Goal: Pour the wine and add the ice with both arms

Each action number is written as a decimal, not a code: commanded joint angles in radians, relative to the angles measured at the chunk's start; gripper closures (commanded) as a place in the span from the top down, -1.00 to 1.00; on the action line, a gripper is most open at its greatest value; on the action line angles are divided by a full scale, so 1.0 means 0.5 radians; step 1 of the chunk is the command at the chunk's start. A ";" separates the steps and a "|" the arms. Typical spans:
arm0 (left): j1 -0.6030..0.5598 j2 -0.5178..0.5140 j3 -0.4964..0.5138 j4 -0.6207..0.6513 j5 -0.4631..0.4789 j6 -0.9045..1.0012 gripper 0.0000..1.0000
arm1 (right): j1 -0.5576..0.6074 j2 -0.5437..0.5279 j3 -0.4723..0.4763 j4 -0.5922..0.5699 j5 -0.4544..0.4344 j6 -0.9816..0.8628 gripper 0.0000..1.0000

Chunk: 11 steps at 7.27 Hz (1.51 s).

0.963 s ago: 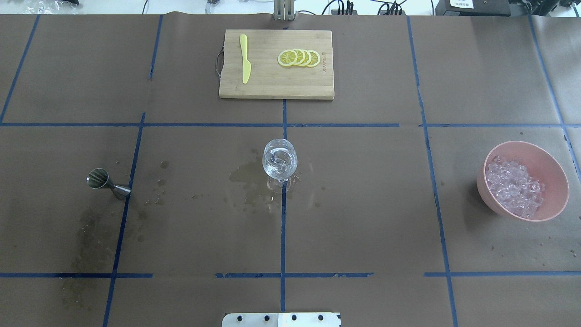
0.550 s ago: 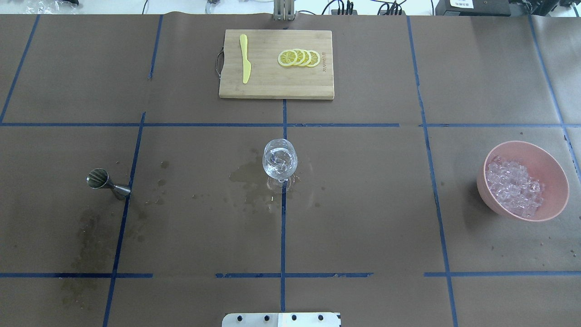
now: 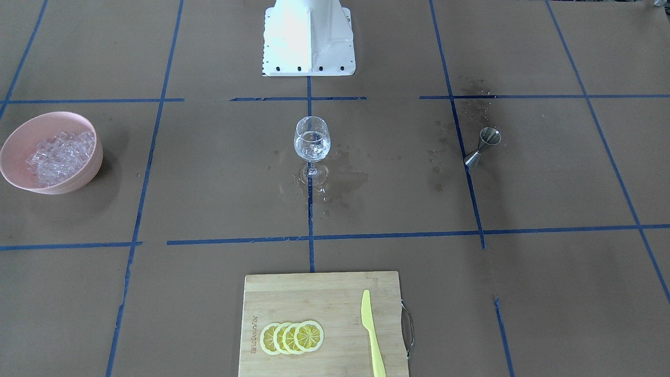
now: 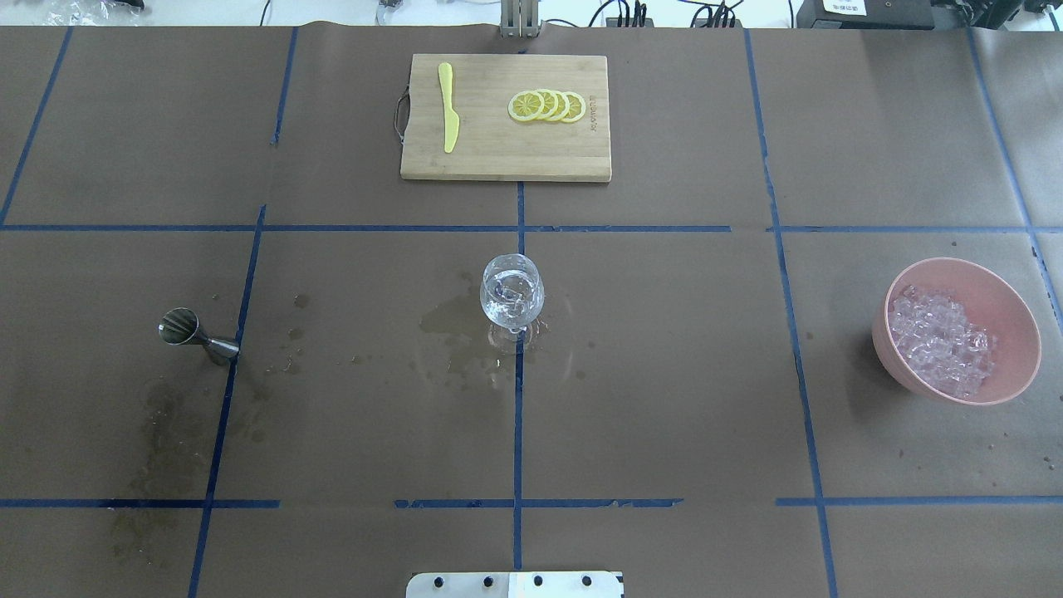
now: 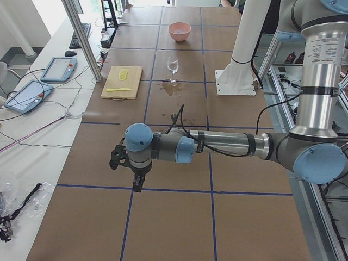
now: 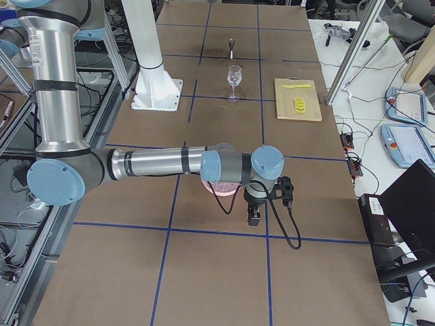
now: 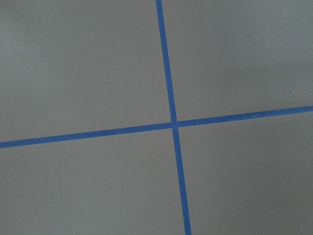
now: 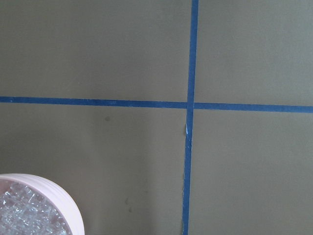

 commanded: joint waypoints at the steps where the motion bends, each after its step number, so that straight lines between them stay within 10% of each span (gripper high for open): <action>1: -0.007 -0.009 0.001 0.003 0.007 -0.001 1.00 | 0.002 0.000 -0.001 0.000 0.002 0.003 1.00; 11: -0.007 -0.006 0.001 0.006 0.014 -0.001 1.00 | 0.112 -0.046 -0.071 0.158 -0.014 -0.016 1.00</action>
